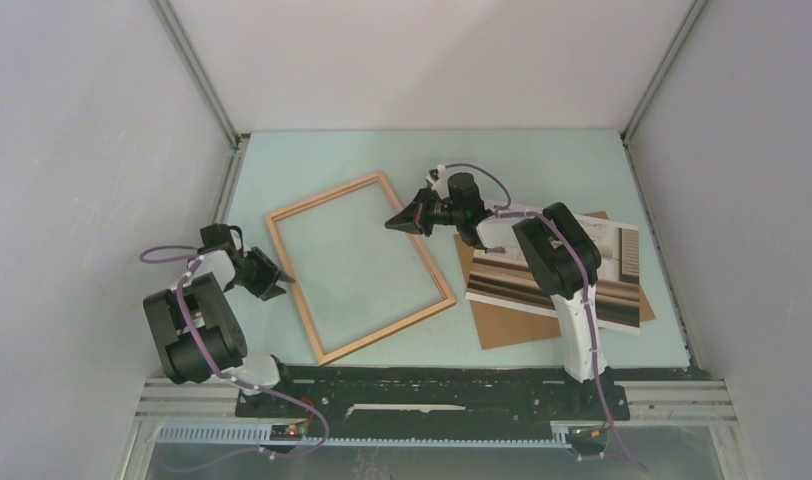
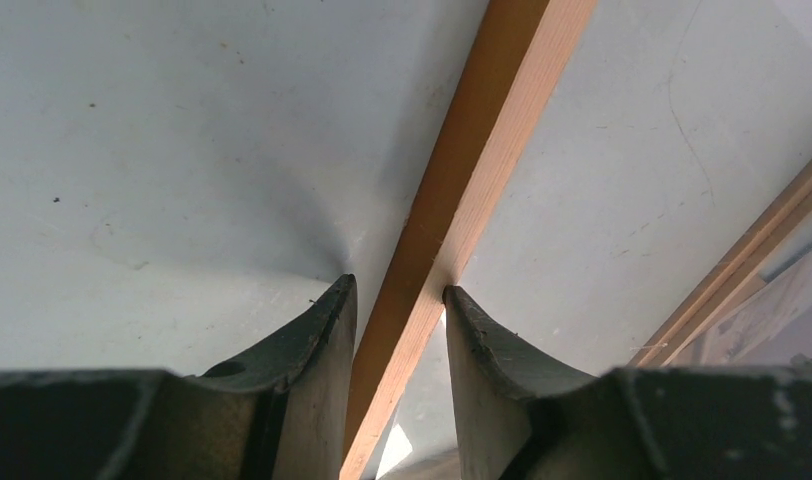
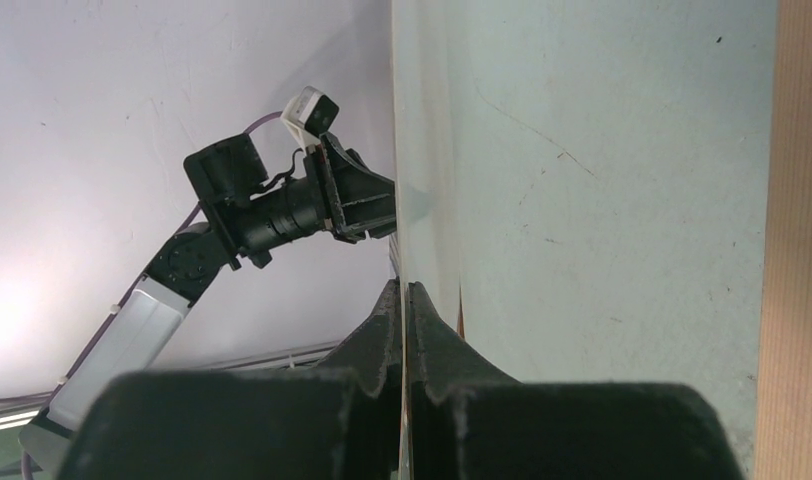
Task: Put the photo into the frame
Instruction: Place the photo frame item in the photo frame.
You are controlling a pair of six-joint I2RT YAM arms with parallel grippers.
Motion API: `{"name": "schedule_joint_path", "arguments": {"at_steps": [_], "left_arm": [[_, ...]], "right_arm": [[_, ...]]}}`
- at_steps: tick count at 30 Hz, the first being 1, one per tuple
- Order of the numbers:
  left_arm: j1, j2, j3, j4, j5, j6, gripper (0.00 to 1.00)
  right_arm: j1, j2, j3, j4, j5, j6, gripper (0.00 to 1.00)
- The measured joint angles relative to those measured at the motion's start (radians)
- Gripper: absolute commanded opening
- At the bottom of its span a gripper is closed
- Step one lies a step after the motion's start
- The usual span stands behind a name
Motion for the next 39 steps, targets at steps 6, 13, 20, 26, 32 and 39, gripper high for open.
{"name": "schedule_joint_path", "arguments": {"at_steps": [6, 13, 20, 26, 32, 39], "left_arm": [[-0.001, 0.0, 0.0, 0.006, 0.0, 0.0, 0.0], [-0.003, 0.0, 0.0, 0.008, 0.001, 0.0, 0.0], [-0.007, 0.0, -0.001, 0.006, 0.002, 0.001, 0.0], [-0.006, -0.002, -0.002, 0.007, 0.004, 0.001, 0.09], [-0.003, -0.086, -0.017, 0.007, 0.003, 0.0, 0.35], [0.0, -0.086, -0.017, 0.036, 0.024, -0.02, 0.42]], "right_arm": [[0.008, 0.0, -0.029, 0.013, 0.027, 0.006, 0.0], [0.016, 0.0, -0.037, 0.026, 0.039, 0.047, 0.0], [0.046, -0.003, -0.045, 0.042, 0.065, 0.069, 0.0], [0.047, -0.003, -0.058, 0.057, 0.072, 0.076, 0.0], [0.046, -0.003, -0.058, 0.06, 0.072, 0.073, 0.0], [0.045, -0.002, -0.058, 0.091, 0.062, 0.074, 0.0]]}}
